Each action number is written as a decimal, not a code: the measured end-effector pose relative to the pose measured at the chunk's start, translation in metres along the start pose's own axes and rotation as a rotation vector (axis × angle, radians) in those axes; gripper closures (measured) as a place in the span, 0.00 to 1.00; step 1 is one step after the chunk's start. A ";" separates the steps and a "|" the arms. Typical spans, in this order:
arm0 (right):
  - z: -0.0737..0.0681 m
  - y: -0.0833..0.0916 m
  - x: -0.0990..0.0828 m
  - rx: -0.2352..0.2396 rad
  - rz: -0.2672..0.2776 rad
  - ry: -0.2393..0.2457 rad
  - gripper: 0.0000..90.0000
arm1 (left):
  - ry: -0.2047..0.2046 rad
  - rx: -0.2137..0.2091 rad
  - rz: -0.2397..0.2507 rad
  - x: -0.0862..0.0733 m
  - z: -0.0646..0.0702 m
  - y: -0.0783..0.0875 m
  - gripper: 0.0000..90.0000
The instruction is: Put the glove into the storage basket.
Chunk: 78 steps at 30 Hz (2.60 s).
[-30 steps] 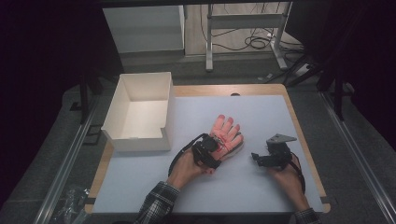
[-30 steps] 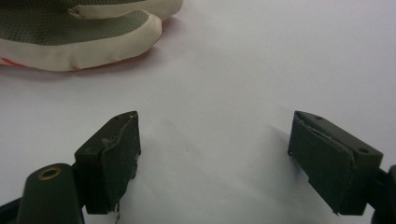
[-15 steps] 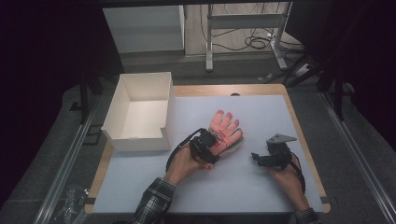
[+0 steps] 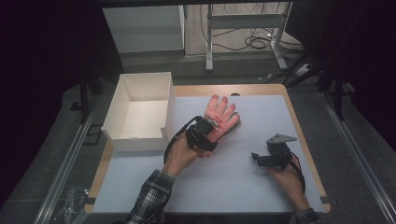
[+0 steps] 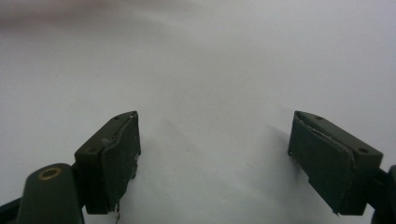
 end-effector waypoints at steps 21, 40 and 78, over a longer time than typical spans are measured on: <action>0.000 0.000 0.000 0.002 -0.001 -0.003 0.19 | 0.091 0.052 0.022 0.020 -0.036 0.036 0.43; 0.000 0.000 0.000 0.001 0.002 -0.002 0.19 | 0.232 0.125 0.048 0.009 -0.088 0.082 0.43; 0.000 0.000 0.000 0.000 0.002 -0.002 0.19 | 0.562 0.210 0.039 -0.074 -0.184 0.085 0.42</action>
Point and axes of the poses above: each handheld gripper's, and its own axes: y roughly backward along the jaws, x roughly out of its top, z roughly to its right, the point moved 3 cm from there along -y, roughly forward along the jaws, and after that the axes turned 15 degrees about -z, right-handed, at the moved point
